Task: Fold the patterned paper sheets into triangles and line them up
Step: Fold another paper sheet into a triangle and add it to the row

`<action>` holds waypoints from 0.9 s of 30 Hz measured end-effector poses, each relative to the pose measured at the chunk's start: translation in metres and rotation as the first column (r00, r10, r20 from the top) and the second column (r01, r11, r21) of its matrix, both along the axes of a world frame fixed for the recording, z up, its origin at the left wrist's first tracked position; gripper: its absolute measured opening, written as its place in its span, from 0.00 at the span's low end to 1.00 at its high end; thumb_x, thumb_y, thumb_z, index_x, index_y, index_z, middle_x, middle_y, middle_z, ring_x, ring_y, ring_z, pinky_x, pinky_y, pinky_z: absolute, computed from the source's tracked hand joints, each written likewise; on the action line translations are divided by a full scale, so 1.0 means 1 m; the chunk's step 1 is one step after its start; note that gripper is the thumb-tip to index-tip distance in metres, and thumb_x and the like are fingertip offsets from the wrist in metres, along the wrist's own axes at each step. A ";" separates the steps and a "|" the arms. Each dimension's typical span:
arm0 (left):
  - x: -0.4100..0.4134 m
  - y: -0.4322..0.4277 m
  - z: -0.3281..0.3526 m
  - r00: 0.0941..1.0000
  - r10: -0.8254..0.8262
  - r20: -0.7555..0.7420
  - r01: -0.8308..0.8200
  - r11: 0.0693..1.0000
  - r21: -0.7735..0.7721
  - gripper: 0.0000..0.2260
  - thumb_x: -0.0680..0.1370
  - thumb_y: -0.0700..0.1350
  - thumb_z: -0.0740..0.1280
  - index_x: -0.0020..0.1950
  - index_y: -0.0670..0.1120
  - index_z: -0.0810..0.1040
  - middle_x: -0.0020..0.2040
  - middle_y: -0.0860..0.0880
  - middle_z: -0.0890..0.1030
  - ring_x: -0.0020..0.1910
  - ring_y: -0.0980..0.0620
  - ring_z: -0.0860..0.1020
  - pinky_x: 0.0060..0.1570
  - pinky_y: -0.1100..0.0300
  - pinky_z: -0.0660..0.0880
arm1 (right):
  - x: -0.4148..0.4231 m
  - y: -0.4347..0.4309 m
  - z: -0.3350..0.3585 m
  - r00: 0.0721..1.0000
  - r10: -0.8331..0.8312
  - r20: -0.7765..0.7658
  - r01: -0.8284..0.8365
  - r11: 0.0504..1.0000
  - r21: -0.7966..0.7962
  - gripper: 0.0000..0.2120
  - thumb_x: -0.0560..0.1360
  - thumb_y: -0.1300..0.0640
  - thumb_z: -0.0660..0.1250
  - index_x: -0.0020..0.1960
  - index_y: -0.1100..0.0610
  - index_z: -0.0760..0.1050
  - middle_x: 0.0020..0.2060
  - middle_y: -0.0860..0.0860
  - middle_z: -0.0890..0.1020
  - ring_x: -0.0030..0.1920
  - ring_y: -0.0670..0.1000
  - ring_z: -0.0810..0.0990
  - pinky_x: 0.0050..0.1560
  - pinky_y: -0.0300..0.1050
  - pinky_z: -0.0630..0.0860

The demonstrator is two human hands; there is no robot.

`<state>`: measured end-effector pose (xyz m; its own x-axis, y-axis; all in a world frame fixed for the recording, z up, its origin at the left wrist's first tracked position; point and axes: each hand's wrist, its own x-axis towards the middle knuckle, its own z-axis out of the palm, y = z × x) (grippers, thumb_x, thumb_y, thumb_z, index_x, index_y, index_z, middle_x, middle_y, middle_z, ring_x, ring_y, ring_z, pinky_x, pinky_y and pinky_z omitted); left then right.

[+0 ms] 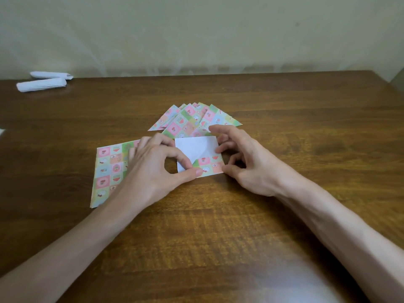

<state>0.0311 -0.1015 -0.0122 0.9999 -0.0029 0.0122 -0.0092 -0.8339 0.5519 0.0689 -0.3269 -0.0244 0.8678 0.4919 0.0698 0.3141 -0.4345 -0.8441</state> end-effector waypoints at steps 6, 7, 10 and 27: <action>-0.001 0.005 0.007 0.998 -0.037 -0.047 0.037 0.999 0.010 0.06 0.69 0.63 0.74 0.41 0.63 0.84 0.58 0.65 0.71 0.66 0.61 0.61 0.60 0.56 0.52 | -0.004 0.000 0.001 0.999 -0.008 0.050 0.011 0.999 -0.051 0.34 0.77 0.70 0.67 0.77 0.45 0.65 0.63 0.49 0.70 0.64 0.43 0.76 0.53 0.38 0.77; -0.001 0.009 0.008 0.997 -0.055 -0.058 0.055 0.998 0.006 0.04 0.70 0.62 0.75 0.42 0.64 0.85 0.58 0.65 0.72 0.67 0.61 0.61 0.61 0.57 0.52 | -0.004 0.000 -0.001 0.999 -0.016 0.052 0.018 0.999 -0.046 0.33 0.77 0.70 0.67 0.76 0.46 0.66 0.63 0.49 0.71 0.64 0.43 0.76 0.52 0.37 0.77; -0.003 0.019 0.011 0.992 -0.100 -0.078 0.097 0.995 -0.037 0.03 0.71 0.59 0.76 0.44 0.66 0.85 0.58 0.66 0.73 0.67 0.63 0.61 0.63 0.56 0.53 | -0.008 0.007 -0.005 0.990 -0.092 0.104 0.095 0.995 -0.020 0.29 0.76 0.66 0.69 0.73 0.47 0.70 0.61 0.48 0.73 0.61 0.43 0.77 0.51 0.36 0.75; -0.003 0.026 0.013 0.984 -0.158 -0.083 0.155 0.987 -0.042 0.09 0.73 0.57 0.77 0.47 0.72 0.83 0.59 0.65 0.70 0.71 0.59 0.60 0.70 0.53 0.57 | -0.024 0.042 -0.004 0.960 -0.159 0.230 0.217 0.942 -0.255 0.36 0.69 0.37 0.76 0.72 0.42 0.67 0.61 0.42 0.68 0.64 0.48 0.68 0.65 0.48 0.71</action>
<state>0.0279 -0.0753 0.0004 0.9845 -0.1601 -0.0710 -0.0889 -0.8060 0.5852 0.0450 -0.2847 -0.0280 0.9276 0.3464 0.1395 0.3561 -0.7077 -0.6102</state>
